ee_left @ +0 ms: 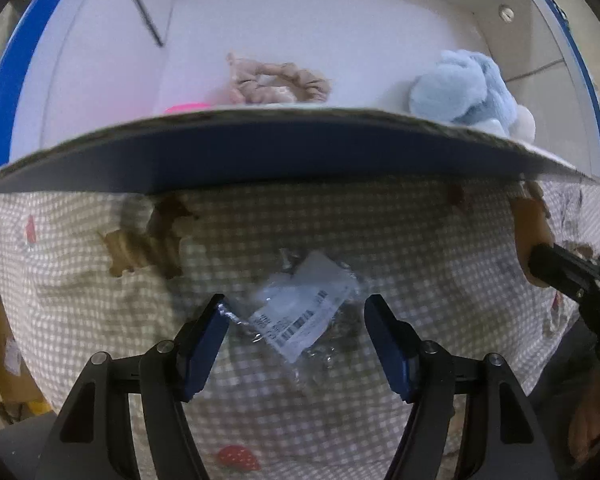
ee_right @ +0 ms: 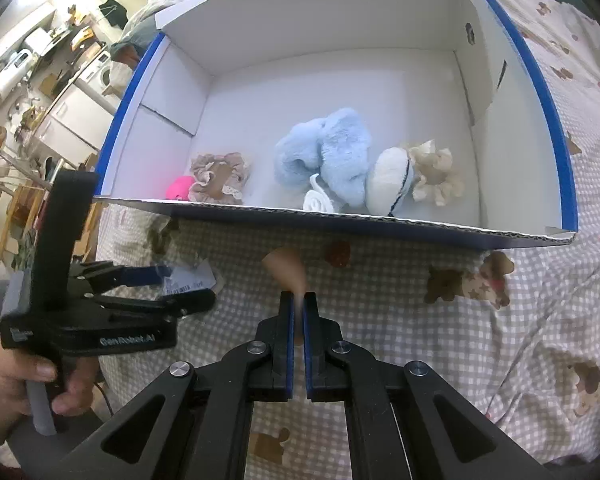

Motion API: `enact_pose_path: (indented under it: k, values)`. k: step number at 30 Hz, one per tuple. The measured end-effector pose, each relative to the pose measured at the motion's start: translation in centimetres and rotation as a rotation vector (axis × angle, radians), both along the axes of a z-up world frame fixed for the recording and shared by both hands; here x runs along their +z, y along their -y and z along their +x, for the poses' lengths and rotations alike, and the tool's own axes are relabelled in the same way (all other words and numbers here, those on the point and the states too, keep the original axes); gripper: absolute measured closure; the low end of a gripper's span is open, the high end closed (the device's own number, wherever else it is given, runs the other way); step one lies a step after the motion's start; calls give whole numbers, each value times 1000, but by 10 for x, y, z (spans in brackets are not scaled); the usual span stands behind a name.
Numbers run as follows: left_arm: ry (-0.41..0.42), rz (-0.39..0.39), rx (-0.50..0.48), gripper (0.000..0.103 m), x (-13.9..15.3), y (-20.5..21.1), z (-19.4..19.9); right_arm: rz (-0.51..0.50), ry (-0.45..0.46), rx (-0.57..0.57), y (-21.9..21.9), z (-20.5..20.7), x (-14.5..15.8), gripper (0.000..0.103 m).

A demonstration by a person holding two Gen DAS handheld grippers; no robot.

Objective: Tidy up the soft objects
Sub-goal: 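Grasp the clear plastic bag with the left tool while the right tool grasps the orange foam piece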

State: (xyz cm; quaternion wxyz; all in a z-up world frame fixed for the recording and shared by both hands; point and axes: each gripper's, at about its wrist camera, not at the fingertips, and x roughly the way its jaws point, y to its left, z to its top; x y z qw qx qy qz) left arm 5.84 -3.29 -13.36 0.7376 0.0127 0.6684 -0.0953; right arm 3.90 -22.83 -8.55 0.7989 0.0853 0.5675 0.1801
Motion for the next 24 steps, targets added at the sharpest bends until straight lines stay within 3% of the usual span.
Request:
enact_pose_path:
  k: [2,4,5,10,24]
  values:
    - [26,26,-27,38,0,7,-1,-1,-8,0,1,0,-1,98]
    - [30,37,-48,59,-2,13,-2,-7,-10,-1,1,0,-3,98]
    - [25,37,-49,64,-3,13,-2,-8,-10,-1,2,0,-3,98]
    - [35,-13,-9,76,3,6,-2,5,-7,-9,3,-1,-1,98]
    - [165,8,12,80,44,-19,-41,46,0,2,-11,-3,6,97]
